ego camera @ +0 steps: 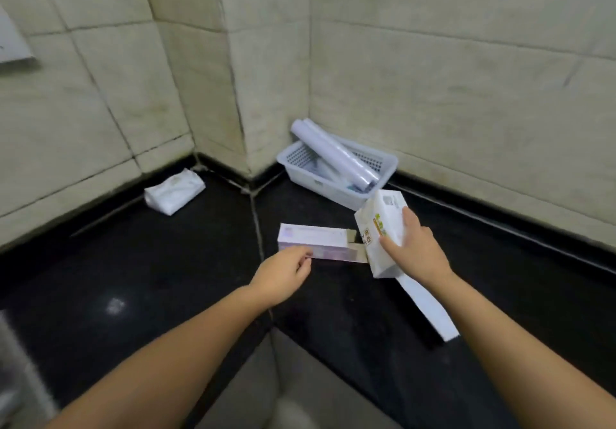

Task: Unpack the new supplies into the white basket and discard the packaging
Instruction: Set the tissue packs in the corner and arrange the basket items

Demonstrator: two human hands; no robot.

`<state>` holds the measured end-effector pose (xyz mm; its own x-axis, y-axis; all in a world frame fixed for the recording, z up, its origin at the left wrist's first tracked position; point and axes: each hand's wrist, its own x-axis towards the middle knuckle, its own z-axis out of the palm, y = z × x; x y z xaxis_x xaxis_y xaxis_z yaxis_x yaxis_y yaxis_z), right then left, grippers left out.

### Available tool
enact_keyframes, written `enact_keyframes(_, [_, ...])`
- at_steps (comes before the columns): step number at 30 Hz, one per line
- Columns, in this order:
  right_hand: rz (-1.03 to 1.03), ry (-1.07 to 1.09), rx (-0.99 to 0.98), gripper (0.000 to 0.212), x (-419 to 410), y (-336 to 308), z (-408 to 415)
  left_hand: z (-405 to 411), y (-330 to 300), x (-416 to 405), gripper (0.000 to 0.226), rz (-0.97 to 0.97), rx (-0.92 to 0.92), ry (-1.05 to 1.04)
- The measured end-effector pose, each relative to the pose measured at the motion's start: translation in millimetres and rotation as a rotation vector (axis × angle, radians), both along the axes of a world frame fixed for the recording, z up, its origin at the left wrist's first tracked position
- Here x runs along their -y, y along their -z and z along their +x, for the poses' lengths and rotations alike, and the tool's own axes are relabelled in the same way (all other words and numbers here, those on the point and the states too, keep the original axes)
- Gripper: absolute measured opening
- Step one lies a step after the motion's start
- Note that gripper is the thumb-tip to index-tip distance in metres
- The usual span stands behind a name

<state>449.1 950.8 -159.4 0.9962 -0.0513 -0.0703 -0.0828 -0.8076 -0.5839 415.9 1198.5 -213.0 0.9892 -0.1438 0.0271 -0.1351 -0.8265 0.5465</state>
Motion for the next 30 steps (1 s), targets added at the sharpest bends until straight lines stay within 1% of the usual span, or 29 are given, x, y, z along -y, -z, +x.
enact_keyframes(2, [0.042, -0.069, 0.019, 0.079, -59.8, 3.8, 15.6, 3.4, -1.0, -66.5, 0.028, 0.037, -0.007, -0.065])
enact_keyframes(4, [0.113, -0.101, -0.014, 0.078, -112.9, 8.9, 28.2, 5.8, -1.0, -122.8, 0.028, 0.063, -0.037, -0.130])
enact_keyframes(7, [0.292, -0.147, -0.102, 0.075, -177.6, 20.5, 45.5, 13.5, 2.5, -187.2, 0.029, 0.094, -0.081, -0.215])
enact_keyframes(9, [0.419, -0.166, -0.176, 0.067, -213.9, 28.0, 59.9, 22.6, 7.0, -217.0, 0.030, 0.093, -0.088, -0.266])
enact_keyframes(12, [0.622, -0.121, -0.324, 0.055, -262.3, 39.6, 85.3, 42.0, 13.3, -250.6, 0.031, 0.112, -0.118, -0.323])
enact_keyframes(14, [0.751, -0.072, -0.467, 0.050, -291.3, 52.0, 106.4, 60.0, 16.8, -270.2, 0.034, 0.126, -0.148, -0.372])
enact_keyframes(16, [0.884, 0.003, -0.605, 0.053, -320.4, 64.3, 127.6, 79.9, 19.7, -287.6, 0.037, 0.137, -0.162, -0.429])
enact_keyframes(18, [0.932, 0.067, -0.655, 0.057, -350.4, 73.5, 149.5, 102.2, 24.1, -302.6, 0.041, 0.129, -0.172, -0.493])
enact_keyframes(20, [0.981, 0.090, -0.679, 0.055, -378.2, 80.3, 170.5, 129.3, 29.8, -314.8, 0.049, 0.150, -0.174, -0.544])
enact_keyframes(21, [0.968, 0.071, -0.712, 0.053, -390.4, 83.0, 178.9, 143.7, 32.6, -320.4, 0.054, 0.184, -0.174, -0.577])
enact_keyframes(22, [0.894, 0.028, -0.749, 0.053, -399.9, 86.4, 186.3, 158.1, 35.9, -325.8, 0.059, 0.222, -0.174, -0.610])
enact_keyframes(23, [0.750, -0.037, -0.758, 0.056, -406.0, 90.0, 193.2, 171.7, 39.2, -331.1, 0.063, 0.248, -0.176, -0.639])
enact_keyframes(24, [0.553, -0.121, -0.710, 0.062, -408.2, 94.6, 199.7, 183.0, 43.1, -336.7, 0.066, 0.258, -0.189, -0.661])
enact_keyframes(26, [0.144, -0.354, -0.449, 0.075, -402.3, 100.3, 208.6, 199.3, 55.0, -348.3, 0.068, 0.243, -0.249, -0.679])
enact_keyframes(27, [-0.015, -0.494, -0.308, 0.078, -397.2, 101.5, 211.7, 204.0, 61.7, -354.1, 0.065, 0.215, -0.288, -0.679])
enact_keyframes(29, [-0.276, -0.745, -0.129, 0.078, -386.7, 106.1, 218.5, 208.2, 72.6, -363.1, 0.052, 0.126, -0.327, -0.671])
enact_keyframes(30, [-0.370, -0.815, -0.076, 0.077, -383.2, 109.8, 222.9, 209.3, 76.0, -367.0, 0.045, 0.092, -0.302, -0.669])
